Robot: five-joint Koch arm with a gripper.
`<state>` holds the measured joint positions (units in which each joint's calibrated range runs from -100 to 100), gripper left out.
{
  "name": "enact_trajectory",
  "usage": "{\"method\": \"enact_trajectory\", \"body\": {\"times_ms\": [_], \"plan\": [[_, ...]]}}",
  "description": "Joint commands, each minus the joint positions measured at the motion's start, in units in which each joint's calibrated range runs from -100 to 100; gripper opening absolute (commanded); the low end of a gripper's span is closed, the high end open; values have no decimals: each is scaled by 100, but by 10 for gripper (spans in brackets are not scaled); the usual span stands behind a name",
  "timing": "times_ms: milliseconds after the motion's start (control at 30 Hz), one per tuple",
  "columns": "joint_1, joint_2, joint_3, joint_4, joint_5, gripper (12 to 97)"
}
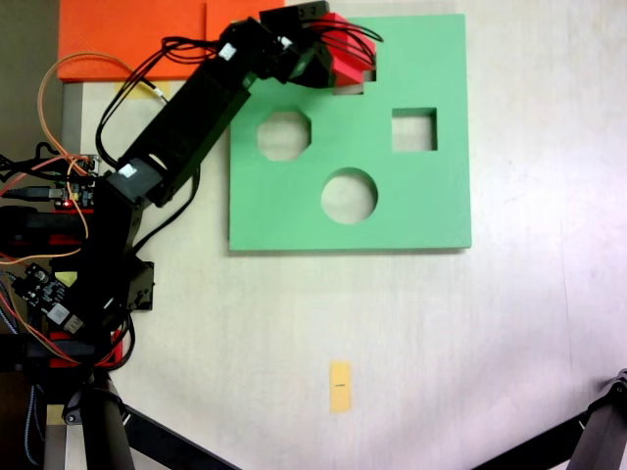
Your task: Put the cross columnar block into the corresponding hole
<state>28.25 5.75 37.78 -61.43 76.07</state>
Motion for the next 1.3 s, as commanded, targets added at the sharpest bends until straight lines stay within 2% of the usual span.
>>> {"method": "enact_trajectory", "body": {"times_ms": [0, 433, 1267], "plan": [[49, -449, 330, -188, 39, 436], [54, -351, 330, -496, 29, 436], [0, 1353, 1317, -150, 49, 436]]}}
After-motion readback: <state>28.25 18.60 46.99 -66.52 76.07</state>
